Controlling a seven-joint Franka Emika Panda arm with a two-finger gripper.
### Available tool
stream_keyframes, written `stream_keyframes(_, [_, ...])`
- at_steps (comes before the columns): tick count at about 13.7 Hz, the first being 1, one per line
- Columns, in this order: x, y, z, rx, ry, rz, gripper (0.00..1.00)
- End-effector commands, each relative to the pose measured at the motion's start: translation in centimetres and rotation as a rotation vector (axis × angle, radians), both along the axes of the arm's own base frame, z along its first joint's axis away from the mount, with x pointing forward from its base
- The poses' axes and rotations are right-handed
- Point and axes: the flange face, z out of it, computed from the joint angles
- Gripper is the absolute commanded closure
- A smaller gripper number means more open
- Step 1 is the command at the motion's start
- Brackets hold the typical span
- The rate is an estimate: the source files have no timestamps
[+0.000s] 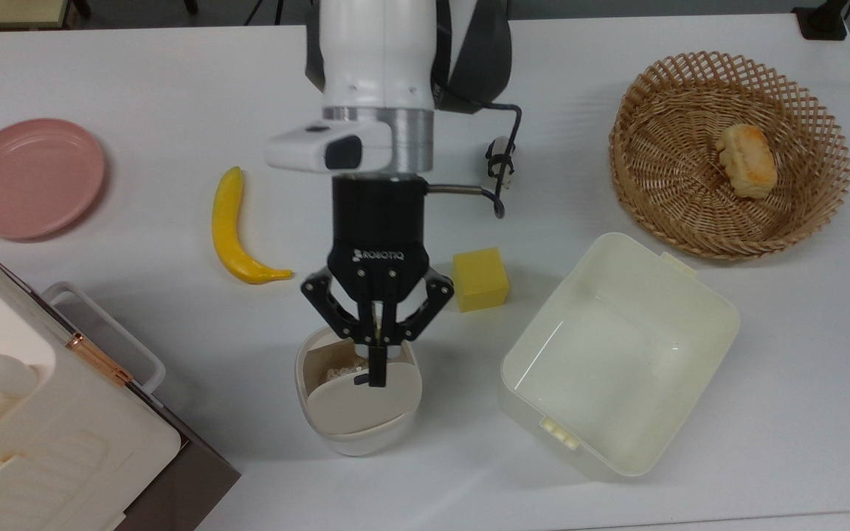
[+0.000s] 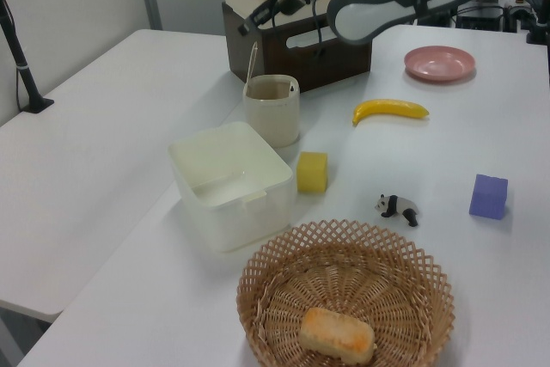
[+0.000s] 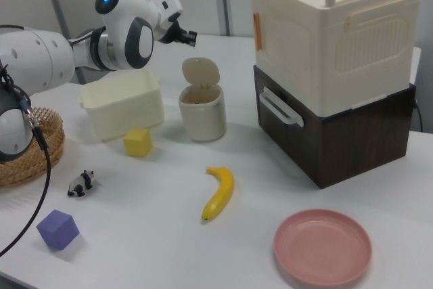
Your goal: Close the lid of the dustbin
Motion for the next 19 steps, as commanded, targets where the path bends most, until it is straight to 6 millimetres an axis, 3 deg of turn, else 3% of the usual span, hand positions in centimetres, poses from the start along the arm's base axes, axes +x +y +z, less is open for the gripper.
stream_keyframes(1, [-0.2, 0.4, -2.3, -0.024, 0.035, -0.002, 0.98])
stream_keyframes(3, [-0.5, -0.2, -3.0, -0.025, 0.055, -0.008, 0.98])
stream_keyframes(9, [-4.1, -2.2, -0.3, -0.012, 0.159, -0.043, 0.98])
stream_keyframes(14, [-4.1, -2.9, -1.8, -0.02, 0.247, -0.063, 0.98])
stream_keyframes(19, [-3.7, -2.6, 2.3, 0.0, 0.119, -0.053, 0.98])
